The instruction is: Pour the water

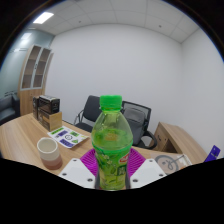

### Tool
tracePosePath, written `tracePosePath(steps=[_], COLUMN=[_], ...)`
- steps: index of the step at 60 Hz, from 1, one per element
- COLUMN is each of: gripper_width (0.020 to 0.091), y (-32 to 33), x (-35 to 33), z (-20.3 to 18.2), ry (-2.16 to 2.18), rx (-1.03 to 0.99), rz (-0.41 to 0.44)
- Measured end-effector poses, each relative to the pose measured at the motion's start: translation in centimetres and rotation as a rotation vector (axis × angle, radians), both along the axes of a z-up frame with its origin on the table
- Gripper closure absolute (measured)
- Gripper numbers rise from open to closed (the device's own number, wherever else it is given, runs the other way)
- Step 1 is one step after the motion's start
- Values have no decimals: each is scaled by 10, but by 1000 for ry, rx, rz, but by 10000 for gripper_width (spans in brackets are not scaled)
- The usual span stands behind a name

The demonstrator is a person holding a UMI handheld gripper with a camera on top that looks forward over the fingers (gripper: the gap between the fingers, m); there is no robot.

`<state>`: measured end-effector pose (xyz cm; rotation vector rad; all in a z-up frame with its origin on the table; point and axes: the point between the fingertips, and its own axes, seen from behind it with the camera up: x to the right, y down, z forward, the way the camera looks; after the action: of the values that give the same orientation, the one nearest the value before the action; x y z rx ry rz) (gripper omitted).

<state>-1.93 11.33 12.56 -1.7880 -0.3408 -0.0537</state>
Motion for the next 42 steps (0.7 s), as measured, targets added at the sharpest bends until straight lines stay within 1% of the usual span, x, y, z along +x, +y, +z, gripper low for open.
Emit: tracePosePath(steps=[12,16,17,18,27,28,29,32,35,39,42], gripper_width=[756,757,740,750,749,730,689,614,565,520,443], y=[15,14,11,13,13,13,13,13,14,11,3], x=[6,6,9,10,15,15,15,14,14,15,17], z=[-30,-50,-54,-48,-48,-49,-49,-50,-50,-53,-59], ry=[150,161,168,184,209,210,211,211,217,231,241], rx=[-5,-31,-34,1,13,11,7,2,-2,-27,-67], rz=[-17,-25,-29,-33,-61,-62,-62,-63,-64,-71,-86])
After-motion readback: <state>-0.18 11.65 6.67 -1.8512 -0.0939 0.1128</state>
